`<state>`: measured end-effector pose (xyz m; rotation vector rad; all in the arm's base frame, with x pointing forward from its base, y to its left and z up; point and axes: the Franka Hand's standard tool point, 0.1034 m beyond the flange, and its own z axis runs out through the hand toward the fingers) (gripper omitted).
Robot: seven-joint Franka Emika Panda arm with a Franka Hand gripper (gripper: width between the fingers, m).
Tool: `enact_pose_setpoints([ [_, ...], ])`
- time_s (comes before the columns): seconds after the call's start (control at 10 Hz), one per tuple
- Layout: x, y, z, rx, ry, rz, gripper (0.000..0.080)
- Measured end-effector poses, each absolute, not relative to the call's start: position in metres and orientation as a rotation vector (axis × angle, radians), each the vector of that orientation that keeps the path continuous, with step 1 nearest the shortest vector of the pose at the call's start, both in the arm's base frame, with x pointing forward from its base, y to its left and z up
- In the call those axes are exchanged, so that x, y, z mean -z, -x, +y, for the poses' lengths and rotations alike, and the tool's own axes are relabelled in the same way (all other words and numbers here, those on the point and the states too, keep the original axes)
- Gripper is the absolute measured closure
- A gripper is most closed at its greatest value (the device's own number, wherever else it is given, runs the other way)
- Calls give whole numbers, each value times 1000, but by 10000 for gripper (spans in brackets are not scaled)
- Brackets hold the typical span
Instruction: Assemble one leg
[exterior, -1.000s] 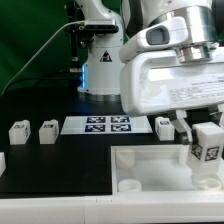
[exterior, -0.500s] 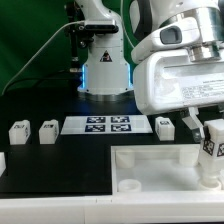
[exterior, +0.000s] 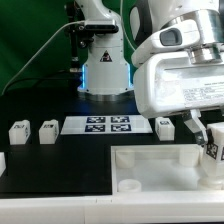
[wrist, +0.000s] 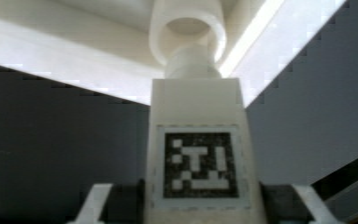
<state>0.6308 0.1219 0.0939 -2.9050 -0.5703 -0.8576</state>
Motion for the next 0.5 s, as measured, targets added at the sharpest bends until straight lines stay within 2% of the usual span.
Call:
enact_pose_setpoints([
  [0.5,-94,-627,121,877,2901,-570,506],
])
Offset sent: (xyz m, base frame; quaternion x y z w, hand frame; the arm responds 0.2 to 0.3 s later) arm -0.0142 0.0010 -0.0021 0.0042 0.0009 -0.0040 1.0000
